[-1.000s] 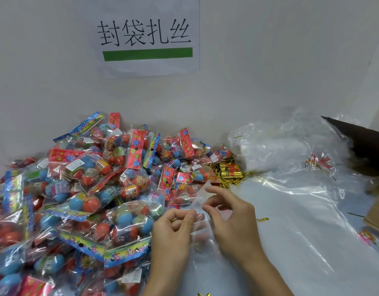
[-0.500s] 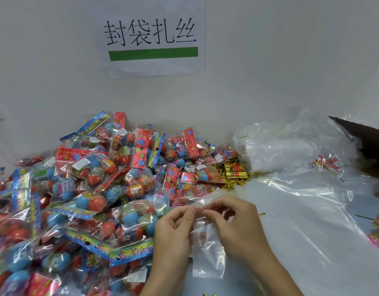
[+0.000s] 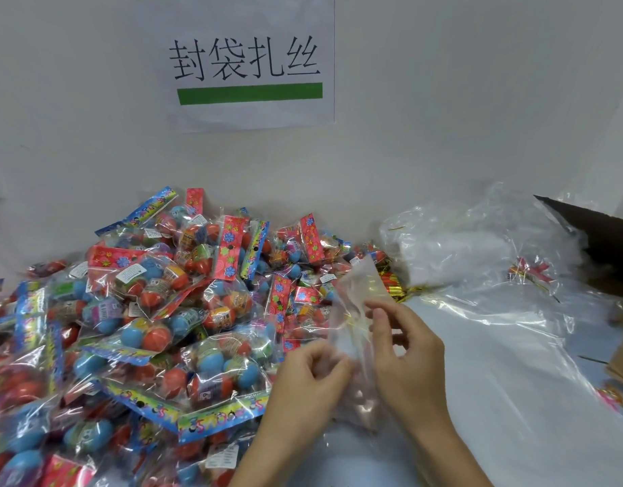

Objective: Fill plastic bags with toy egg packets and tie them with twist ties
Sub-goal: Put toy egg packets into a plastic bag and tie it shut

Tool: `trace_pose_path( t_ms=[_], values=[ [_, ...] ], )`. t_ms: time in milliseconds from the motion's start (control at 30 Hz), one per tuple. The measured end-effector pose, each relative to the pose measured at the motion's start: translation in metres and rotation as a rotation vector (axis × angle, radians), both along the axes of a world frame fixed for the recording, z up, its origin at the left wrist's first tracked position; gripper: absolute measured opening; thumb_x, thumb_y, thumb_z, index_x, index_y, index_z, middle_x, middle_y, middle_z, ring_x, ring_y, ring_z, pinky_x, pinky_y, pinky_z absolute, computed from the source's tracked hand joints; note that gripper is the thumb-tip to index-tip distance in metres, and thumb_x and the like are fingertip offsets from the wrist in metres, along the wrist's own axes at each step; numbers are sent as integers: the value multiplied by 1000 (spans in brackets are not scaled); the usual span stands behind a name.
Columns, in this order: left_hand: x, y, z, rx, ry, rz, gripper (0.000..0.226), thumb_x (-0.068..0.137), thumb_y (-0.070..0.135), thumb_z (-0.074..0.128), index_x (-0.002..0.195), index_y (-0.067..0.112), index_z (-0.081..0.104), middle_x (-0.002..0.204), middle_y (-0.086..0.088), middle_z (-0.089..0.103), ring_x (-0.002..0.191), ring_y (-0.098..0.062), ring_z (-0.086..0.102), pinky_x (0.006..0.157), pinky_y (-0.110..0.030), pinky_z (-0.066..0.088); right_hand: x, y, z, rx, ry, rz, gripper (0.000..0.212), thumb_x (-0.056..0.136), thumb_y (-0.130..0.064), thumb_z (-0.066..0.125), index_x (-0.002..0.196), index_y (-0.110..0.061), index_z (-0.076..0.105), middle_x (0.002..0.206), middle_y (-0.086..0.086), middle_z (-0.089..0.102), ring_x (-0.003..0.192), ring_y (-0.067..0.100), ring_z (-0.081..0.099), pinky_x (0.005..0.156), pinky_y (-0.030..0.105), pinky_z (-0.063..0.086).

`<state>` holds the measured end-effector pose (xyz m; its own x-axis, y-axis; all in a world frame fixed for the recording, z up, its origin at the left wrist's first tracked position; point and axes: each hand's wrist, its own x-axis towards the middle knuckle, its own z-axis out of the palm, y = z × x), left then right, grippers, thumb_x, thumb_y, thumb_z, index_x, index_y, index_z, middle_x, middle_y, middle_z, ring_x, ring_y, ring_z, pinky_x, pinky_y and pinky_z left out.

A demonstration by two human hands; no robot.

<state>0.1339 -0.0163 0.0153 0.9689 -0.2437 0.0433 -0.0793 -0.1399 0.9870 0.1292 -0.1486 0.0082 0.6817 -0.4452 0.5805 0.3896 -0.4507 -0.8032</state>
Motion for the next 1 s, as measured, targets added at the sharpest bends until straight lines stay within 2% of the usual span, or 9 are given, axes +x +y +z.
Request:
trace_pose_path(
  t_ms=[33,100,200,300,433,567,767,900,1000],
  values=[
    [4,-1,5,-13,-31,32,15,94,10,63,80,6,66,79,-16,71,71,-22,72,59,-39,57,1,-3,1,28,9,-14,23,97,-15,56,97,-33,70,97,-19,70,91,2,66,69,8,46],
    [14,0,16,134,-204,144,20,95,16,58,76,13,62,69,-3,66,60,-9,64,56,-19,46,2,-10,-1,87,79,-43,28,98,-11,57,101,-35,70,101,-20,70,96,1,65,73,10,48],
    [29,13,36,398,-499,379,19,94,13,58,76,17,59,61,3,58,49,-8,50,51,-18,40,3,-18,-5,75,234,-130,30,94,-7,59,109,-31,69,109,-17,66,104,5,61,90,30,53],
    [38,29,43,304,-576,487,26,94,2,56,85,26,62,62,3,63,58,-13,58,52,-25,45,3,-23,-7,1,381,-185,37,93,-12,61,129,-22,62,126,-5,62,121,16,55,105,35,43],
    [35,49,32,124,-552,502,35,97,3,54,90,37,64,77,13,70,66,-18,63,53,-36,53,3,-21,-6,3,621,-108,74,92,-37,68,154,-18,32,155,3,40,144,22,34,115,34,28],
    [29,56,23,98,-617,535,38,98,2,52,93,39,62,85,20,68,68,-17,61,53,-34,48,4,-22,-7,61,707,-35,95,87,-49,71,159,-25,14,154,5,41,141,27,39,112,40,34],
    [30,58,23,-24,-581,586,33,100,4,49,96,34,62,96,21,68,90,3,64,74,-6,48,5,-25,-10,27,661,21,69,88,-44,71,148,-38,38,133,-6,57,120,16,55,109,45,41],
    [34,62,21,-51,-552,629,33,102,6,48,94,35,61,93,19,67,89,2,63,75,-10,49,5,-25,-14,86,546,50,35,84,-29,79,111,-45,63,94,-13,65,82,-1,61,71,16,52],
    [35,63,19,-62,-523,667,32,102,7,49,93,34,62,92,19,66,89,4,63,73,-14,49,6,-27,-16,83,529,75,18,86,-25,77,93,-41,70,76,-14,70,66,3,64,58,11,48]
  ],
)
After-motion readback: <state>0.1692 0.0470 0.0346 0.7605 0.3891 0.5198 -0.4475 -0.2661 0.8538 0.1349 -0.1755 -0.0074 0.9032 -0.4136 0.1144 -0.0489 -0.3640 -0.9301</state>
